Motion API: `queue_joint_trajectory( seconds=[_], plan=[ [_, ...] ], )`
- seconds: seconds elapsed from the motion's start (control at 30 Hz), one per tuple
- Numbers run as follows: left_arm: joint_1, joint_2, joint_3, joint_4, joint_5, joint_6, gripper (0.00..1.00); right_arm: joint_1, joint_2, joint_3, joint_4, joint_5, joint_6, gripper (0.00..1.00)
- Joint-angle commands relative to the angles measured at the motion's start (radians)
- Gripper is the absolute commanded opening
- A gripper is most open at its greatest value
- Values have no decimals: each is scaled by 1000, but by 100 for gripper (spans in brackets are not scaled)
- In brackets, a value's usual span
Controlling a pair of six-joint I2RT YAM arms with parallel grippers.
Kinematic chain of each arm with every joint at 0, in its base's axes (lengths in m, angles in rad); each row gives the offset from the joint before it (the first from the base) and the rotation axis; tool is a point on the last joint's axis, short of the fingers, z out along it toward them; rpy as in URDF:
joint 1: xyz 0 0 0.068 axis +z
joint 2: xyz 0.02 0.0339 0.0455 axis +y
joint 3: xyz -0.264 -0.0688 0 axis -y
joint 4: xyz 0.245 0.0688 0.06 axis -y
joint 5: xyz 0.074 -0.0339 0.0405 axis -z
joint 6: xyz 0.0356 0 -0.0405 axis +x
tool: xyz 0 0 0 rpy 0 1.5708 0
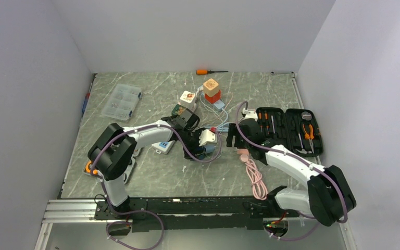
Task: Pull the plug off the socket
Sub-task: Move the plug to the center of the board.
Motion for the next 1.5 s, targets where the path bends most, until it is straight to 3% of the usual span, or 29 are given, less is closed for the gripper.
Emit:
queue_joint_trajectory(
  seconds=[0.0,0.13,0.23,0.4,0.63,0.73,0.87,1.17,1.33,1.47],
  plan=[
    [-31,-40,-24,19,-15,-47,70,-14,-61,1,37,-14,16,79],
    [-61,34,101,-23,-35,-37,58,-18,-103,20,5,-9,24,80],
    [-59,41,139,-89,-52,-18,37,-18,-149,36,-29,-20,23,81],
    [-28,-107,48,-123,-40,14,0,-19,-222,48,-35,-105,-7,81],
    [-23,-295,-19,-345,-49,146,0,-14,-264,51,-7,-291,-20,80],
    [-6,-357,-58,-388,-49,149,0,13,-255,63,-33,-282,-18,79],
    [2,-446,-161,-341,-70,131,0,68,-155,118,-133,-151,2,73],
    [5,-540,-304,-203,-124,17,7,87,4,113,-12,-122,42,71],
    [4,-491,-300,-174,-165,-4,10,104,136,178,50,-125,27,71],
    [4,-439,-272,-115,-159,-25,10,140,246,233,57,-106,19,64]
  ],
)
